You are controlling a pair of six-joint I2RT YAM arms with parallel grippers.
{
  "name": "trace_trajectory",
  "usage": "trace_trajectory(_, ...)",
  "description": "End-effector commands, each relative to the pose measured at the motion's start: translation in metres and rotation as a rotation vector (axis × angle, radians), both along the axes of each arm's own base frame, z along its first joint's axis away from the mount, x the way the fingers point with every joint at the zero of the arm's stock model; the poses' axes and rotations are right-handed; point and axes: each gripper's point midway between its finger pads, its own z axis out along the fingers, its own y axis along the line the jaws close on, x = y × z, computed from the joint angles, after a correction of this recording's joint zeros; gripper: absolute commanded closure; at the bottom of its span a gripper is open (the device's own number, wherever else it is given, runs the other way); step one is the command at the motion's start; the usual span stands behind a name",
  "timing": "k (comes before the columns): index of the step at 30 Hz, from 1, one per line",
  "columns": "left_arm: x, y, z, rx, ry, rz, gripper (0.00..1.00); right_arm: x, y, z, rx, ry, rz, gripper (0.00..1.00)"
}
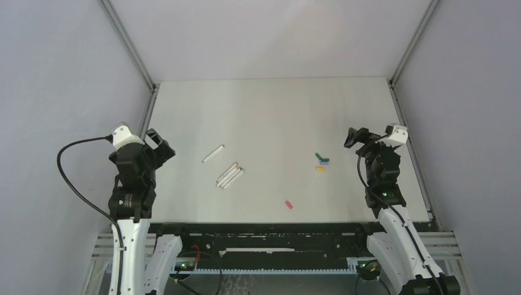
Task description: Insert the pens into the pen caps
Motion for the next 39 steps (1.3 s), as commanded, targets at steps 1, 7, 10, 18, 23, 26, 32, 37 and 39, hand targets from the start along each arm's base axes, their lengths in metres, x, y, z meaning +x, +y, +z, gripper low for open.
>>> trace_trajectory(1, 0.005, -0.011, 0.006, 0.027, 0.010, -0.097, 0.00, -0.009, -0.004, -0.032, 0.063, 0.077, -0.003, 0.00)
trace_trajectory(7, 0.019, -0.018, -0.009, 0.051, 0.086, -0.173, 0.00, -0.005, 0.008, -0.035, 0.044, 0.090, 0.073, 0.00)
trace_trajectory(10, 0.035, -0.037, -0.019, 0.032, 0.130, -0.295, 0.00, -0.007, 0.016, -0.035, 0.037, 0.092, 0.121, 0.01)
trace_trajectory(18, 0.091, -0.068, -0.044, 0.090, 0.307, -0.474, 0.19, -0.010, 0.027, -0.039, 0.040, 0.096, 0.186, 0.05)
trace_trajectory(23, 0.131, -0.083, -0.073, 0.127, 0.459, -0.552, 0.36, -0.010, 0.036, -0.041, 0.048, 0.105, 0.236, 0.08)
trace_trajectory(26, 0.148, -0.100, -0.099, 0.147, 0.561, -0.655, 0.39, -0.009, 0.038, -0.044, 0.048, 0.113, 0.248, 0.08)
trace_trajectory(32, 0.161, -0.126, -0.151, 0.110, 0.700, -0.774, 0.47, -0.006, 0.046, -0.046, 0.053, 0.127, 0.296, 0.09)
trace_trajectory(37, 0.166, -0.128, -0.179, 0.101, 0.770, -0.781, 0.49, -0.006, 0.048, -0.048, 0.057, 0.133, 0.303, 0.09)
trace_trajectory(39, 0.167, -0.129, -0.188, 0.098, 0.794, -0.784, 0.49, -0.006, 0.047, -0.047, 0.057, 0.131, 0.304, 0.09)
